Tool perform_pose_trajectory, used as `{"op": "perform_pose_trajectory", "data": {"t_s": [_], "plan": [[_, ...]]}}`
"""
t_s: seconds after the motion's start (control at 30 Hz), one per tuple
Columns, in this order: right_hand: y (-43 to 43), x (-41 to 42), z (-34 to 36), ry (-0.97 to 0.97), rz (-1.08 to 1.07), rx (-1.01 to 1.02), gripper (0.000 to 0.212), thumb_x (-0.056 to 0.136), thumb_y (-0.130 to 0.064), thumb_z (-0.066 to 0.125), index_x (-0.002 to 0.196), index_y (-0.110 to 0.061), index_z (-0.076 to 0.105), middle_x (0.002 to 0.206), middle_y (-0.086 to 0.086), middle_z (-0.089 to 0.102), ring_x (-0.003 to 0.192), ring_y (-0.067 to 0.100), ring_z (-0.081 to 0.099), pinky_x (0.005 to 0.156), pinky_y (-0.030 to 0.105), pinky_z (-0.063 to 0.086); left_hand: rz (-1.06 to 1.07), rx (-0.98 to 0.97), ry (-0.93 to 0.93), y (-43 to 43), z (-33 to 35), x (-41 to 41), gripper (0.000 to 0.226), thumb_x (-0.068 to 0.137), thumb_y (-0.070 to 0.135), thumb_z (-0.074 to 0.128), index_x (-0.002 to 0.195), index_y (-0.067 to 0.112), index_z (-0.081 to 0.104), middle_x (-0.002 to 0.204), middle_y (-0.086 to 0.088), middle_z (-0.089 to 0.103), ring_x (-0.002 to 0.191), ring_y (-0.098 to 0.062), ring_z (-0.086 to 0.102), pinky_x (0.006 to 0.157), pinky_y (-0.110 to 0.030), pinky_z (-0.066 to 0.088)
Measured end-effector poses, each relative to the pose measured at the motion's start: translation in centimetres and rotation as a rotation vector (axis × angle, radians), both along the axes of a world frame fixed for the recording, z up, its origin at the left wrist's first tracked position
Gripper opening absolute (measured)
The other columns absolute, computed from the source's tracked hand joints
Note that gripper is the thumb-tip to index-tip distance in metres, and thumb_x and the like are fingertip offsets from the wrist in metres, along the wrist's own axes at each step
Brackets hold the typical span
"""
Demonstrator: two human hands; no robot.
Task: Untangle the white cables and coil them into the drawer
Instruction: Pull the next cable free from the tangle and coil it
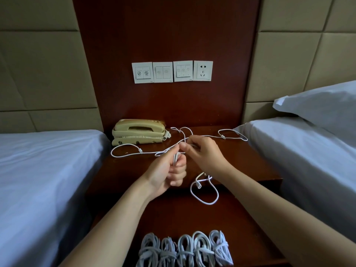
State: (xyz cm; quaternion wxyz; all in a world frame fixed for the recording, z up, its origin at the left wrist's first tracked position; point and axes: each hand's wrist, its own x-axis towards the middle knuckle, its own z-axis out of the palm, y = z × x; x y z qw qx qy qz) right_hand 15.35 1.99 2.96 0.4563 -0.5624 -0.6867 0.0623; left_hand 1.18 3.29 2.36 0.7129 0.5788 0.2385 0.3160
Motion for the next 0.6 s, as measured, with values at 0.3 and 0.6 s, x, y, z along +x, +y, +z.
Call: {"op": "perform_pose_trajectory", "data": {"t_s": [0.3,0.6], "plan": [[0.3,4.6,-2.2,-0.252,-0.180,-0.151,0.013,0.089,-0.022,0.060,0.083,-0.010,0.062,0.079,-0.008,0.049,0.073,0.016,0.051,0.064,0.031,0.040,0.264,-0.020,-0.093,2.1,0.0,-2.0,0.046,0.102,0.029,0.024,0.058,0.017,0.024,0.041,0.009,0.018,0.032,-0.003,0.016,0.034,-0.017,0.014],[1.1,5.2,-4.8,-0.296,-0.159,-0.285,0.015,0.091,-0.014,0.057,0.100,-0.006,0.067,0.100,0.005,0.061,0.086,0.018,0.060,0.070,0.023,0.046,0.437,-0.068,-0.115,3.4,-0.7,-2.9,0.045,0.103,0.026,0.025,0.059,0.017,0.026,0.039,0.009,0.019,0.030,-0.004,0.017,0.031,-0.015,0.016]]}}
